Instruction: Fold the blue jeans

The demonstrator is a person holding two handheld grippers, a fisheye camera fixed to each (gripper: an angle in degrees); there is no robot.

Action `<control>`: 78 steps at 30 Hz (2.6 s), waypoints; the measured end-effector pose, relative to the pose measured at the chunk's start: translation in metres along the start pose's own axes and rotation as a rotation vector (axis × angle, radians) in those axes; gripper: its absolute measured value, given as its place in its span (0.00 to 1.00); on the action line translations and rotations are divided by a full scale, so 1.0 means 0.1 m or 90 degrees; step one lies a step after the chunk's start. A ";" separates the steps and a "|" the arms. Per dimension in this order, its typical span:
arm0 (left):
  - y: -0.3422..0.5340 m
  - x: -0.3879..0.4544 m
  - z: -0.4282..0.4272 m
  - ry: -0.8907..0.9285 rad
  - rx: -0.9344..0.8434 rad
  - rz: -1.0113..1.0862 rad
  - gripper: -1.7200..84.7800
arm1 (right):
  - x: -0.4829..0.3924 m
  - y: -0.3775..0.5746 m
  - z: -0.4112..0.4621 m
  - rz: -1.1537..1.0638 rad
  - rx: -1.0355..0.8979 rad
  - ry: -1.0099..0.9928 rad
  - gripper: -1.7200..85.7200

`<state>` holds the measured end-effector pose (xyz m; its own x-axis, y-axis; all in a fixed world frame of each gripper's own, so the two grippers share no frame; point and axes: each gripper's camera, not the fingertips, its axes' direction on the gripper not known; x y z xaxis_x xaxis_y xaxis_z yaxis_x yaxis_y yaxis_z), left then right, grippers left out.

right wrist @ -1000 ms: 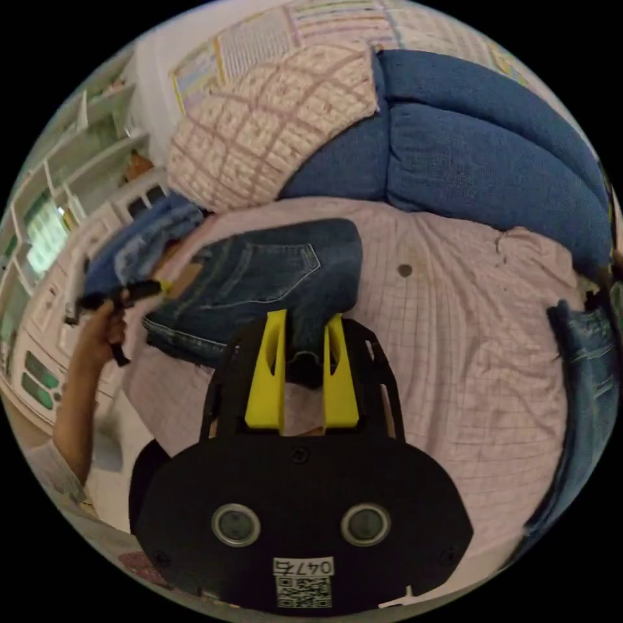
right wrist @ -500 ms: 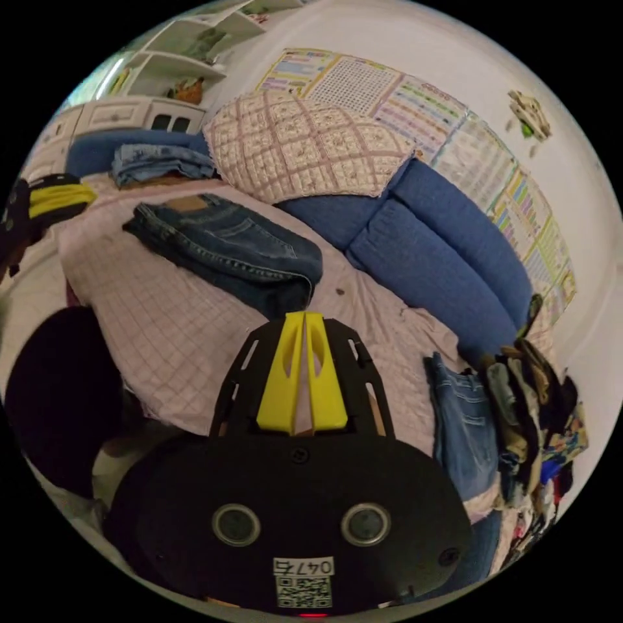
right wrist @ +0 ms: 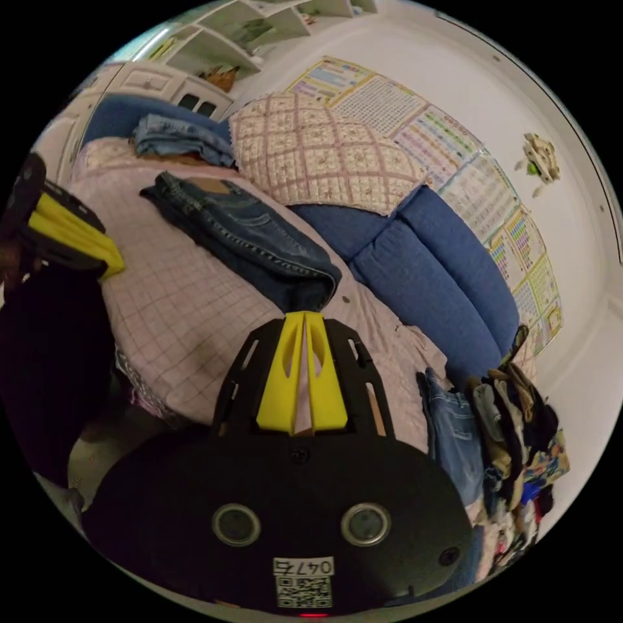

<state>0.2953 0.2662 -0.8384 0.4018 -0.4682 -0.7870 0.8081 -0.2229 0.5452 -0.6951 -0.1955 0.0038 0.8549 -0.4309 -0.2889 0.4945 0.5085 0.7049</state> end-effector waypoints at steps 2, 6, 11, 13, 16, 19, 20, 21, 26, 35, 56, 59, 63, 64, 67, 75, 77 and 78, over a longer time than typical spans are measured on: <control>0.04 0.13 0.10 -0.023 -0.003 0.012 0.01 | 0.18 0.03 0.00 0.053 0.027 -0.010 0.05; 0.18 0.29 0.29 -0.028 -0.001 0.012 0.01 | 0.50 -0.09 0.36 0.086 -0.009 -0.067 0.10; 0.33 0.37 0.48 -0.004 -0.004 0.002 0.01 | 0.86 -0.26 1.05 0.128 -0.144 -0.193 0.11; 0.40 0.43 0.55 -0.004 -0.007 0.002 0.01 | 1.12 -0.23 1.24 0.181 -0.167 -0.258 0.10; 0.47 0.49 0.64 -0.009 -0.009 0.006 0.01 | 1.26 -0.25 1.28 0.169 -0.157 -0.315 0.04; 0.54 0.51 0.73 -0.002 -0.011 0.003 0.01 | 1.25 -0.32 1.34 0.115 -0.175 -0.280 0.02; 0.56 0.51 0.74 0.000 -0.012 0.002 0.01 | 1.26 -0.33 1.36 0.112 -0.179 -0.279 0.02; 0.59 0.51 0.77 0.005 -0.012 -0.001 0.01 | 1.32 -0.35 1.37 0.113 -0.180 -0.287 0.02; 0.70 0.51 0.85 0.013 -0.010 -0.002 0.01 | 1.86 -0.25 1.39 0.237 -0.150 -0.372 0.02; 0.83 0.48 0.96 0.023 -0.009 -0.007 0.01 | 2.22 0.16 1.85 0.352 -0.245 -0.453 0.04; 0.73 0.26 1.11 0.008 -0.002 0.001 0.01 | -0.12 -2.23 1.73 -0.297 -0.086 -0.472 0.04; 0.67 0.19 1.13 0.014 -0.003 0.001 0.01 | 0.55 -2.26 1.76 -0.205 -0.051 -0.495 0.03; 0.55 0.07 1.17 0.025 -0.004 -0.004 0.01 | 2.32 -2.06 1.91 0.026 0.015 -0.463 0.02; 0.51 0.04 1.18 0.024 -0.005 -0.003 0.01 | 2.87 -1.90 1.98 0.089 0.024 -0.451 0.02; 0.40 -0.01 1.21 0.018 -0.008 0.007 0.01 | 4.10 -1.29 2.14 0.223 0.029 -0.401 0.02; 0.05 -0.37 1.20 0.012 -0.010 0.015 0.01 | 5.72 0.88 2.88 0.485 -0.159 -0.235 0.02; -0.09 -0.50 1.13 -0.034 0.001 0.023 0.01 | 5.89 1.33 3.13 0.529 -0.225 -0.215 0.02; -0.21 -0.59 1.09 -0.057 0.008 0.026 0.01 | 5.99 1.59 3.26 0.557 -0.239 -0.227 0.02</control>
<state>0.2081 0.2054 -0.7720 0.3933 -0.5515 -0.7357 0.7861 -0.2133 0.5801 -0.1550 -0.6154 0.1542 0.8744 0.0389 0.4836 -0.2127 0.9266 0.3101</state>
